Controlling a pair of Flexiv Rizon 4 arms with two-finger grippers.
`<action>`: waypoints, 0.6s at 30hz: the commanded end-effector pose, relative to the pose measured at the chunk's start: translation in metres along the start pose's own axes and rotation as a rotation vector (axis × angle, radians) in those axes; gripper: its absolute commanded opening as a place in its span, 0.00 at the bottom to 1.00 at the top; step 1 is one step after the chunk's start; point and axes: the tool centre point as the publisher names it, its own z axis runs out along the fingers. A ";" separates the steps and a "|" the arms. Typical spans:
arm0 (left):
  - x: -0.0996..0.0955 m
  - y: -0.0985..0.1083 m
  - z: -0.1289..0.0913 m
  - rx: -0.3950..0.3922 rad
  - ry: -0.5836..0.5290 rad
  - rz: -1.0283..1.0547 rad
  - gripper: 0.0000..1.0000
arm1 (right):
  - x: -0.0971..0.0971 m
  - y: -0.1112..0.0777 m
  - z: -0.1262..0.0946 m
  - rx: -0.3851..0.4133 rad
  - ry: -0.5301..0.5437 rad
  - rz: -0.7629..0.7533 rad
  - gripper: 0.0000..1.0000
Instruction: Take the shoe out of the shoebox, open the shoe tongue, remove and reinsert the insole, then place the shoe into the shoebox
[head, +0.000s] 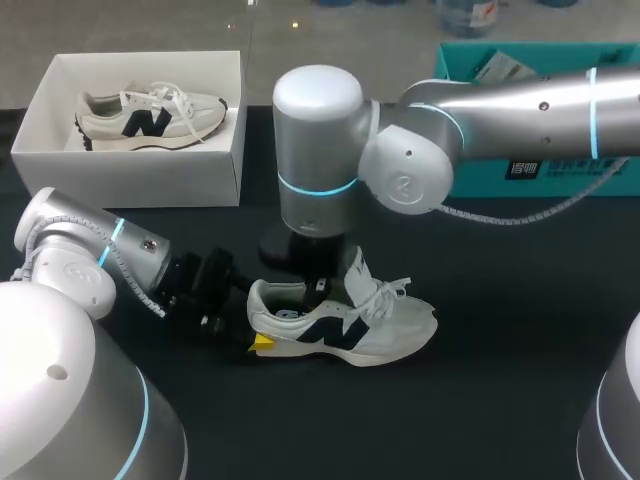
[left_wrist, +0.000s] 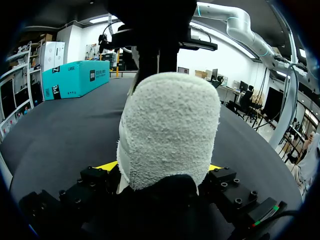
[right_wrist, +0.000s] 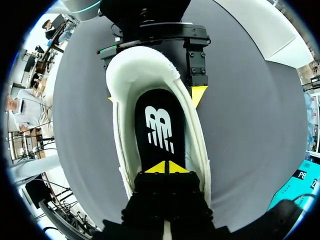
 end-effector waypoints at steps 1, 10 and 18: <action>-0.001 0.002 0.002 -0.002 0.002 0.000 0.00 | 0.003 0.003 0.005 0.019 -0.024 0.002 0.00; -0.001 0.002 0.002 -0.002 0.002 0.000 0.00 | -0.006 0.007 0.011 0.012 -0.078 0.004 0.00; -0.001 0.002 0.002 -0.002 0.002 0.000 0.00 | -0.009 0.008 0.015 0.019 -0.109 0.003 0.00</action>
